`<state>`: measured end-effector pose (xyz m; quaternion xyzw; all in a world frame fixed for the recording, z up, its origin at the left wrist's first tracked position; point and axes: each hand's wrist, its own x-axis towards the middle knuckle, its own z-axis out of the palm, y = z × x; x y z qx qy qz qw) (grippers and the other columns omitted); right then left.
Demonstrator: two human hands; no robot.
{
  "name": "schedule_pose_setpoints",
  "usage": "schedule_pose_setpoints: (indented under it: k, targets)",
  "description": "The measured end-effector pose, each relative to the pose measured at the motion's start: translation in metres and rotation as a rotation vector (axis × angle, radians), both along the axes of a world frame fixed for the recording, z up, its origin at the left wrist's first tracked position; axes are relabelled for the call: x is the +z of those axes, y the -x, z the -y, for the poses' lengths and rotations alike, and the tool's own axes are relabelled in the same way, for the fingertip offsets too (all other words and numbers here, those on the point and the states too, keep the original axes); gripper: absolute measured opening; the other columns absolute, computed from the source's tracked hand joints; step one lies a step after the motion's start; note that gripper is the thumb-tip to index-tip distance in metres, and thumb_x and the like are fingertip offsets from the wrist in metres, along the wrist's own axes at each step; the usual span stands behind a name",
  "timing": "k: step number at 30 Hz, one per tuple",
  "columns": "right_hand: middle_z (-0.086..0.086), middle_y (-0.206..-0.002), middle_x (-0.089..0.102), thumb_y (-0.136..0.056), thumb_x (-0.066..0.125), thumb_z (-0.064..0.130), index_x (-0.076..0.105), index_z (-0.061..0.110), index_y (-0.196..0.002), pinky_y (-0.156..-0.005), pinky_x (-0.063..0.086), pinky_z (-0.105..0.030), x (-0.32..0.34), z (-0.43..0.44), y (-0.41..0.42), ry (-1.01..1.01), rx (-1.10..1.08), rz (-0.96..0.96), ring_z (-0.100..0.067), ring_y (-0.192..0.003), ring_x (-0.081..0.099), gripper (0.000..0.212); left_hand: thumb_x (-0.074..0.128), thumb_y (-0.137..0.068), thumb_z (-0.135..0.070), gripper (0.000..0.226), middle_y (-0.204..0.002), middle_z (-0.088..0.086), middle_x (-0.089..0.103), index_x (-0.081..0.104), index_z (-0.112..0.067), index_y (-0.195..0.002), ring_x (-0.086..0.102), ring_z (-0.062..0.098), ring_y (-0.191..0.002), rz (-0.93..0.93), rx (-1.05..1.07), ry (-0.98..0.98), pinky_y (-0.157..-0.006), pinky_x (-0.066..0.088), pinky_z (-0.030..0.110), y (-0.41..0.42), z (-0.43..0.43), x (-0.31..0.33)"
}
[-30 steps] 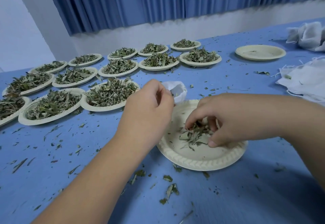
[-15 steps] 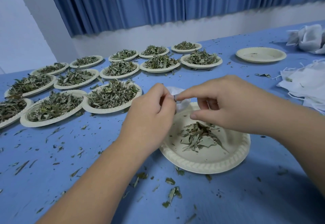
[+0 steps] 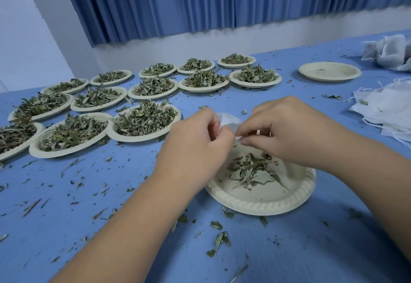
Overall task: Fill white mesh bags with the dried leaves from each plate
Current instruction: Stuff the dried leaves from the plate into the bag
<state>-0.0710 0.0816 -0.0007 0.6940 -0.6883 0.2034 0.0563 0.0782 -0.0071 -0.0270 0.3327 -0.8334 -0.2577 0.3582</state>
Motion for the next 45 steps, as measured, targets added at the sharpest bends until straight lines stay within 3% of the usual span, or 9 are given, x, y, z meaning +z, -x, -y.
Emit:
schedule_pose_setpoints:
  k: [6,11,15,23,25,29,33,40,45]
  targets:
    - [0.019,-0.078,0.065,-0.069,0.078,0.037,0.071,0.045,-0.086,-0.06,0.044,-0.014,0.012,-0.01,0.006,0.061,0.018,0.38,0.0,-0.061,0.059,0.02,0.059,-0.09,-0.024,0.021,-0.073,0.002,0.073,0.054,-0.009,-0.075,0.04,-0.001,-0.034,-0.156,0.002,-0.216,-0.038,0.028,0.012,-0.002,0.006,0.005]
    - [0.031,-0.106,0.046,-0.055,0.075,0.065,0.038,0.069,-0.114,-0.067,0.04,-0.021,0.009,-0.015,0.008,-0.501,-0.037,0.14,0.017,-0.08,0.048,0.07,0.06,-0.09,-0.028,0.022,-0.079,0.01,0.072,0.056,-0.012,-0.075,0.033,0.003,-0.032,-0.178,0.007,-0.23,-0.037,0.026,0.011,0.0,0.008,0.004]
    - [0.04,-0.1,0.033,-0.066,0.073,0.062,0.02,0.075,-0.122,-0.07,0.032,-0.015,0.001,-0.014,0.006,-0.603,0.052,0.1,0.024,-0.082,0.039,0.077,0.06,-0.091,-0.03,0.024,-0.079,0.008,0.073,0.057,-0.012,-0.076,0.035,0.002,-0.035,-0.185,0.017,-0.219,-0.039,0.03,0.013,0.0,0.01,0.003]
    - [0.054,-0.093,0.03,-0.082,0.071,0.04,0.054,0.058,-0.118,-0.07,0.026,-0.011,-0.013,-0.002,-0.005,-0.513,0.125,0.121,0.028,-0.081,0.034,0.044,0.061,-0.091,-0.033,0.023,-0.073,-0.004,0.073,0.06,-0.014,-0.078,0.049,0.002,-0.043,-0.2,0.039,-0.232,-0.042,0.035,0.012,0.0,0.011,0.003]
    - [0.046,-0.091,0.037,-0.081,0.072,0.037,0.06,0.053,-0.116,-0.071,0.026,-0.01,-0.015,0.001,-0.007,-0.471,0.122,0.129,0.024,-0.081,0.037,0.04,0.062,-0.092,-0.032,0.023,-0.071,-0.006,0.073,0.061,-0.014,-0.078,0.058,0.006,-0.052,-0.216,0.039,-0.242,-0.045,0.039,0.01,-0.001,0.011,0.004]
    - [0.031,-0.088,0.041,-0.082,0.072,0.038,0.064,0.046,-0.115,-0.071,0.028,-0.007,-0.017,0.003,-0.009,-0.419,0.122,0.09,0.018,-0.081,0.038,0.035,0.061,-0.093,-0.031,0.022,-0.067,-0.012,0.071,0.061,-0.014,-0.078,0.061,-0.003,-0.057,-0.219,0.029,-0.261,-0.051,0.04,0.006,-0.001,0.01,0.005]
    - [0.023,-0.099,0.045,-0.084,0.068,0.041,0.063,0.044,-0.117,-0.087,0.039,-0.024,-0.017,0.003,-0.011,-0.419,0.128,0.025,0.004,-0.088,0.038,0.034,0.061,-0.093,-0.031,0.021,-0.067,-0.011,0.072,0.061,-0.014,-0.079,0.061,-0.004,-0.057,-0.227,0.024,-0.282,-0.051,0.039,0.006,-0.001,0.011,0.004]
    - [0.026,-0.092,0.045,-0.086,0.067,0.037,0.067,0.037,-0.114,-0.086,0.04,-0.025,-0.014,0.001,-0.017,-0.372,0.147,0.004,0.005,-0.081,0.035,0.028,0.062,-0.092,-0.03,0.021,-0.069,-0.01,0.072,0.062,-0.012,-0.08,0.063,0.002,-0.06,-0.228,0.02,-0.298,-0.051,0.04,0.007,0.0,0.011,0.005]
    - [0.025,-0.083,0.049,-0.087,0.066,0.037,0.071,0.034,-0.106,-0.082,0.044,-0.025,-0.014,0.0,-0.017,-0.329,0.142,0.006,0.01,-0.075,0.041,0.02,0.063,-0.092,-0.024,0.019,-0.073,-0.001,0.074,0.059,-0.013,-0.078,0.046,-0.004,-0.035,-0.288,-0.066,-0.4,-0.038,0.031,0.007,-0.003,0.008,0.008]
